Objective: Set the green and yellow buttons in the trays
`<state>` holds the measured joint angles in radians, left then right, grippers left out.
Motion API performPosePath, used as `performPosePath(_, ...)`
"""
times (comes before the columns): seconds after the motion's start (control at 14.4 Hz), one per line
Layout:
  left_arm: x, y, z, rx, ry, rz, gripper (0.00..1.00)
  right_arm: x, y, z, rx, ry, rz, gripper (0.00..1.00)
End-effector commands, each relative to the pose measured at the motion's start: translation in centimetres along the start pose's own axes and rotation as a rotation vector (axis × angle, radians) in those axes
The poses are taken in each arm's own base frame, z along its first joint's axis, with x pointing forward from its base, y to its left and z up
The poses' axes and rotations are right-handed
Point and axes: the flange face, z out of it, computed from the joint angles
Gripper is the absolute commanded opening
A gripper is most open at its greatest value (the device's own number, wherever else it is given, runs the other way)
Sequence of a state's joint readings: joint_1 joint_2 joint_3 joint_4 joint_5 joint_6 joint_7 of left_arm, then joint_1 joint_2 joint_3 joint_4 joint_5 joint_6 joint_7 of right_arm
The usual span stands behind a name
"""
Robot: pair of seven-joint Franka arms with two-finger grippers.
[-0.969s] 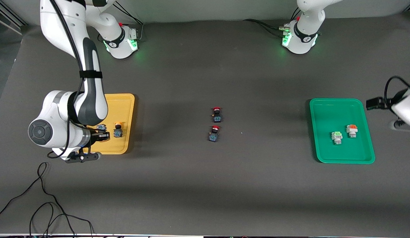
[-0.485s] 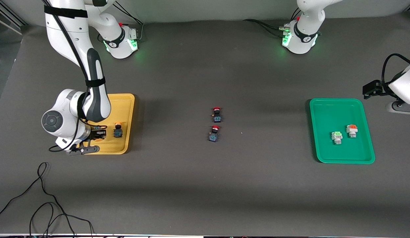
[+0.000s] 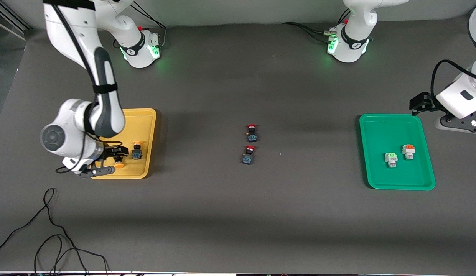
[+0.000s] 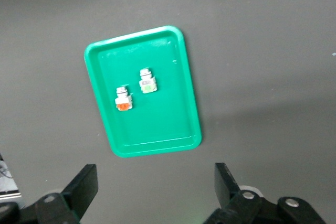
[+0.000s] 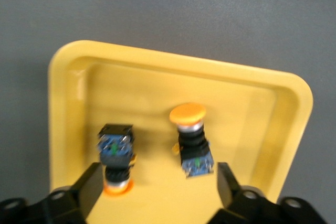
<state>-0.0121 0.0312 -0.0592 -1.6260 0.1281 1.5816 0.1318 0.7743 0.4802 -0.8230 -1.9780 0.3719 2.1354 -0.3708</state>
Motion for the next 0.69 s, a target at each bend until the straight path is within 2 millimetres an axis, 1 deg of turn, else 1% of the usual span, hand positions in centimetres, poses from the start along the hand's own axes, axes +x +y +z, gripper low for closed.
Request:
performPosePath(0.0,0.1,1.0,-2.0,-0.044,0.039,-0.039,0.99,0.1,0.4,-7.3,0.084,-0.009,-0.013,1.0)
performPosePath(0.07,0.2,1.5,-2.1,-0.045,0.042,-0.041,0.99,0.3,0.6,-10.4,0.094,-0.027,-0.01,1.0)
performPosePath(0.14,0.3,2.3,-2.2,-0.045,0.047,-0.038,0.99,0.6,0.3,-13.7,0.095,-0.04,0.009,1.0)
performPosePath(0.21,0.4,2.7,-2.4,-0.057,0.054,-0.049,0.99,0.5,0.4,-17.5,0.079,-0.045,0.032,1.0)
performPosePath(0.28,0.5,3.0,-2.4,-0.077,0.055,-0.056,0.99,0.3,0.0,-20.2,0.057,-0.053,0.024,1.0)
performPosePath(0.35,0.5,3.3,-2.4,-0.1,0.054,-0.074,0.99,-0.1,-0.2,-22.4,0.038,-0.066,0.015,1.0)
performPosePath(0.42,0.4,3.3,-2.3,-0.125,0.047,-0.085,0.99,-0.8,0.1,-25.1,0.032,-0.067,0.028,1.0)
performPosePath(0.48,0.3,3.1,-2.2,-0.137,0.043,-0.091,0.99,-1.7,0.5,-28.3,0.023,-0.053,0.039,1.0)
performPosePath(0.55,0.2,2.2,-2.1,-0.139,0.042,-0.108,0.99,-3.0,0.7,-31.5,0.016,-0.052,0.035,1.0)
performPosePath(0.62,0.2,1.7,-2.0,-0.14,0.043,-0.113,0.99,-4.4,1.5,-33.5,0.019,-0.078,0.053,1.0)
